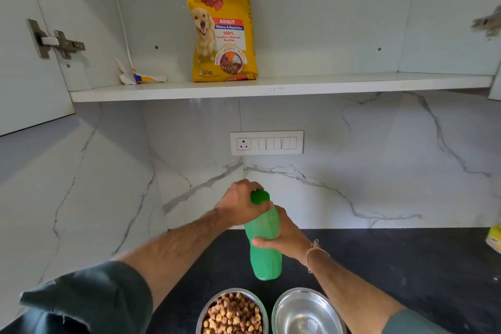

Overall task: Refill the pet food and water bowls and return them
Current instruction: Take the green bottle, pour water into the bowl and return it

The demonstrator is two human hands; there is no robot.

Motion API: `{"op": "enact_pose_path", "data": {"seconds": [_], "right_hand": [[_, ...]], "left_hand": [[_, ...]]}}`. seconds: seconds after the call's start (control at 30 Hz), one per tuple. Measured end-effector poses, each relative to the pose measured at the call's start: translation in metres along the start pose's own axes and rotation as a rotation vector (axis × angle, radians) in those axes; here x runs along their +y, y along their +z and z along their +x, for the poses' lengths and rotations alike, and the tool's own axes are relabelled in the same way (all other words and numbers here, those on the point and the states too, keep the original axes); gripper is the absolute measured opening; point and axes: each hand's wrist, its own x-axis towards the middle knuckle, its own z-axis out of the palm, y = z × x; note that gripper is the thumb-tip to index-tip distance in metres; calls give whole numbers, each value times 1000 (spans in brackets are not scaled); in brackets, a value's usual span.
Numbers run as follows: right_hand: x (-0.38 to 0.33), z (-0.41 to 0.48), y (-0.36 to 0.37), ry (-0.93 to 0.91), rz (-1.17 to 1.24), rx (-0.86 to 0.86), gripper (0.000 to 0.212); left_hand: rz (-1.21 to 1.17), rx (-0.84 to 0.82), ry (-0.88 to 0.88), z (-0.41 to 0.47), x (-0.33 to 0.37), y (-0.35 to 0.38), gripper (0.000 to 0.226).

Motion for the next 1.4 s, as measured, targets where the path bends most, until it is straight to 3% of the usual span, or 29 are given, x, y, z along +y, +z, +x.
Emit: {"op": "enact_pose_path", "data": {"seconds": [0.1,0.23,0.37,0.63,0.83,1.0,1.1,1.23,1.4], "right_hand": [[-11,-18,-3,-5,18,34,99],[-41,-41,-8,-51,49,159,84],[-96,-67,-34,-167,122,252,84],[-258,-96,-120,-422,160,569,74],[-340,-80,-164,-437,119,669,74],[-371,-54,-187,-402,158,710,80],[-374,-35,-199,-376,142,687,80],[-356,-9,-198,-252,37,520,93],[-327,28,-199,-299,-29,570,84]], "left_hand": [[-71,118,1,-4,14,-26,45],[-210,228,34,-16,42,-60,54],[-481,345,108,-33,75,-92,62],[-731,262,215,-50,126,-143,77],[-676,286,231,-25,164,-179,98],[-628,336,198,16,179,-204,97],[-590,368,160,41,178,-211,90],[-551,398,79,71,170,-204,85],[-529,379,-12,108,160,-195,85]]}}
